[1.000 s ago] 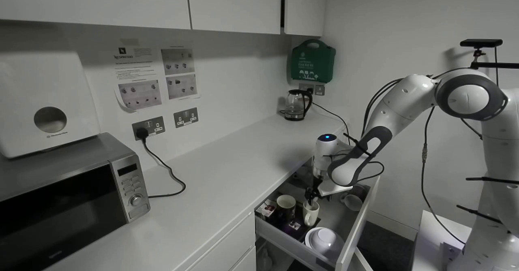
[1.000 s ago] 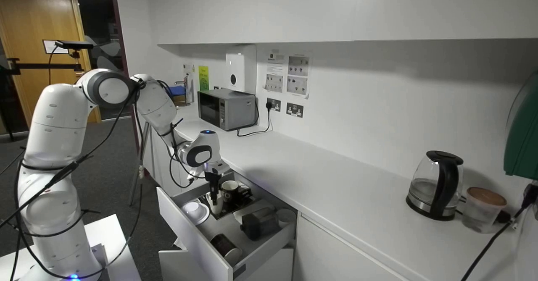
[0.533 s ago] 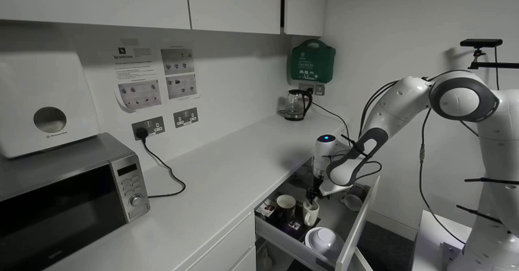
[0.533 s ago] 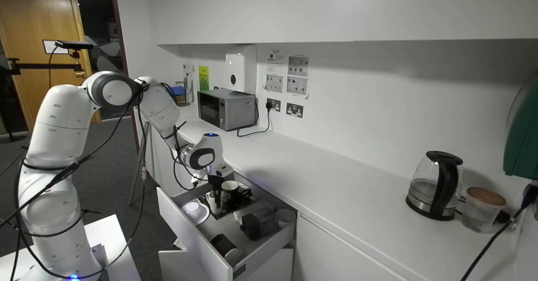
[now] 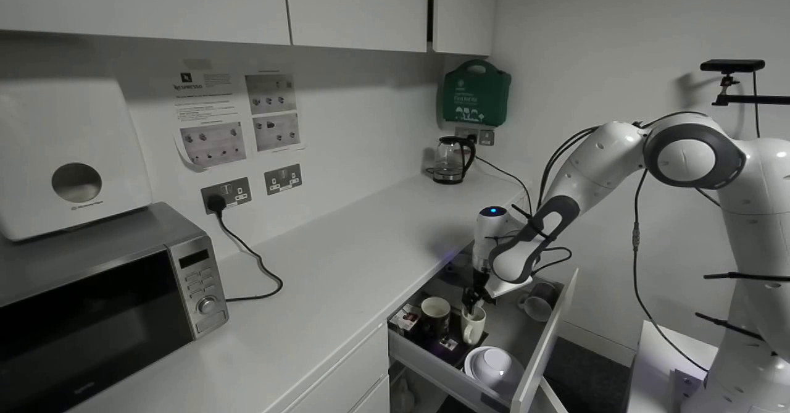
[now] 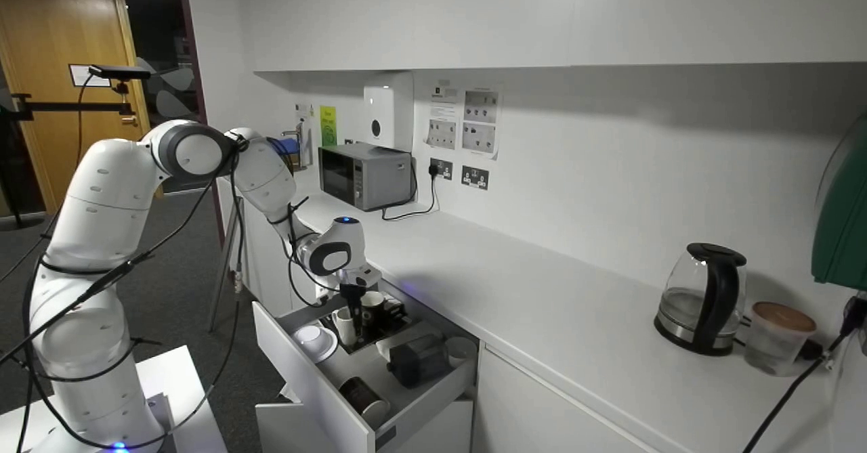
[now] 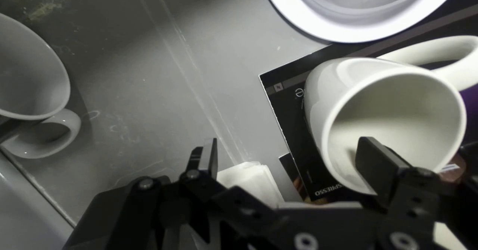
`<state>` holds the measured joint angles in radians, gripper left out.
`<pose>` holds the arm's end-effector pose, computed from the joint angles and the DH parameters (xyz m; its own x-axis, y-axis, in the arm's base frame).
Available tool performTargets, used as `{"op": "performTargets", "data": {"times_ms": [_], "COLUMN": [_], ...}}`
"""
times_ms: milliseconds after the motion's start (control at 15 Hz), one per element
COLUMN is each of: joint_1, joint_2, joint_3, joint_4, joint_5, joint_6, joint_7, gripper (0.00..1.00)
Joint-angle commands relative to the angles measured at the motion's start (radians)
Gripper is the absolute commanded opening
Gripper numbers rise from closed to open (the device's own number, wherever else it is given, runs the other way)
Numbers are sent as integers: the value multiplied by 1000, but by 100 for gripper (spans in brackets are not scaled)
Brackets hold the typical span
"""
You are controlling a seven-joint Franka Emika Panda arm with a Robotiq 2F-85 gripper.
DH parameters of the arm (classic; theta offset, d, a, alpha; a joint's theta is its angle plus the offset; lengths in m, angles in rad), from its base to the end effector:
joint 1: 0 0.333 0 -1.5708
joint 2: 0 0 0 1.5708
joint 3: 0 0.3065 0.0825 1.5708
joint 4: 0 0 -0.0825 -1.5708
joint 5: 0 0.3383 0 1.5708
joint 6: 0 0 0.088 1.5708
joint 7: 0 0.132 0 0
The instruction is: Remove the white and mug and the black mugs from the drawer, push the drawer closed, close the open bottom cabinet
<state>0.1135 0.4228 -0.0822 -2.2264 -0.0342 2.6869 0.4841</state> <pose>0.5265 0.0162 0.1917 0.9142 -0.4014 0.0565 -0.4033 -0.9147 0.0266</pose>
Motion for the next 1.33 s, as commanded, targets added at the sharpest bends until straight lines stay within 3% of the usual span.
{"op": "performTargets", "data": {"times_ms": [0,67,133,200,800,867,1267], "joint_1": [-50,-57,-66,-72,-82,-79,-59], "joint_2": [19,22,26,27,31,29,-20], "joint_3": [45,52,62,67,73,70,49], "joint_4": [34,39,46,50,70,69,30], "joint_5": [83,99,119,131,152,148,122], "joint_6": [3,-1,-6,-9,-33,-33,-28], "joint_7": [-124,-146,-171,-188,-228,-224,-199], "gripper": [100,100,92,74,5,0,2]}}
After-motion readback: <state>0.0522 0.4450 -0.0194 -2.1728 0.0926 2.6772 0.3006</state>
